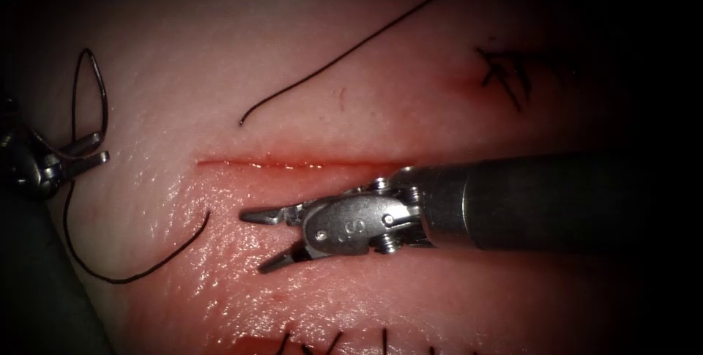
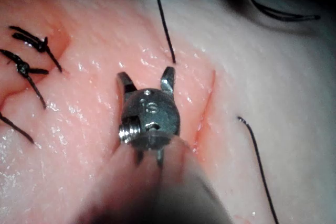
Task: Wound Closure
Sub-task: Pull the string through the cut with the right gripper
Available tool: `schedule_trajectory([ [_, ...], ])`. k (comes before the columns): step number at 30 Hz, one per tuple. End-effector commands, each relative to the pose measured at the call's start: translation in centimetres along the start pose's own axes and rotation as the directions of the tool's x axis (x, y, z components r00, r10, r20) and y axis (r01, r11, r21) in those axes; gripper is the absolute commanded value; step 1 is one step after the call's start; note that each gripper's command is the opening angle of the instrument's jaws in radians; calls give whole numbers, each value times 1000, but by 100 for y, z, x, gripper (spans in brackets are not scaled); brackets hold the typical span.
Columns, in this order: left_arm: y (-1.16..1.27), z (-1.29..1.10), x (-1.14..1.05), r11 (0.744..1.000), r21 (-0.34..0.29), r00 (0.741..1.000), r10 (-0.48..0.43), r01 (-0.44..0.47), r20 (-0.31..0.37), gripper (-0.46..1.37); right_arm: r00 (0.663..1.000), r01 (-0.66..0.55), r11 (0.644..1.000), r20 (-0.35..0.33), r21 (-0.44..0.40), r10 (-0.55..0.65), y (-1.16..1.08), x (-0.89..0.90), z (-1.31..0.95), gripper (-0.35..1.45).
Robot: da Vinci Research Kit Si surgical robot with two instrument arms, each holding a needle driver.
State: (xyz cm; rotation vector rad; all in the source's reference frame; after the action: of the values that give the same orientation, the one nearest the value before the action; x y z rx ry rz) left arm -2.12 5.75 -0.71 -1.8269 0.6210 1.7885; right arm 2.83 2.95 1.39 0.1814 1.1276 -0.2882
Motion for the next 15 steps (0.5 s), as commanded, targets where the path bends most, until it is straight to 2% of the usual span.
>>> schedule_trajectory([
  [1, 0, 0, 1, 1000, -5, 1000, -2, 2, 0, -35, 1000, -1, 1000, 2, 1, 1, 1, 1, -1, 102],
  [8, 1, 1, 8, 1000, -14, 1000, 4, -4, -4, -35, 999, -26, 999, 19, -37, 26, 17, 2, -7, 102],
  [15, 3, 4, 19, 1000, -27, 1000, 10, -11, -17, -35, 993, -116, 990, 5, -74, 117, 24, -9, 11, 102],
])
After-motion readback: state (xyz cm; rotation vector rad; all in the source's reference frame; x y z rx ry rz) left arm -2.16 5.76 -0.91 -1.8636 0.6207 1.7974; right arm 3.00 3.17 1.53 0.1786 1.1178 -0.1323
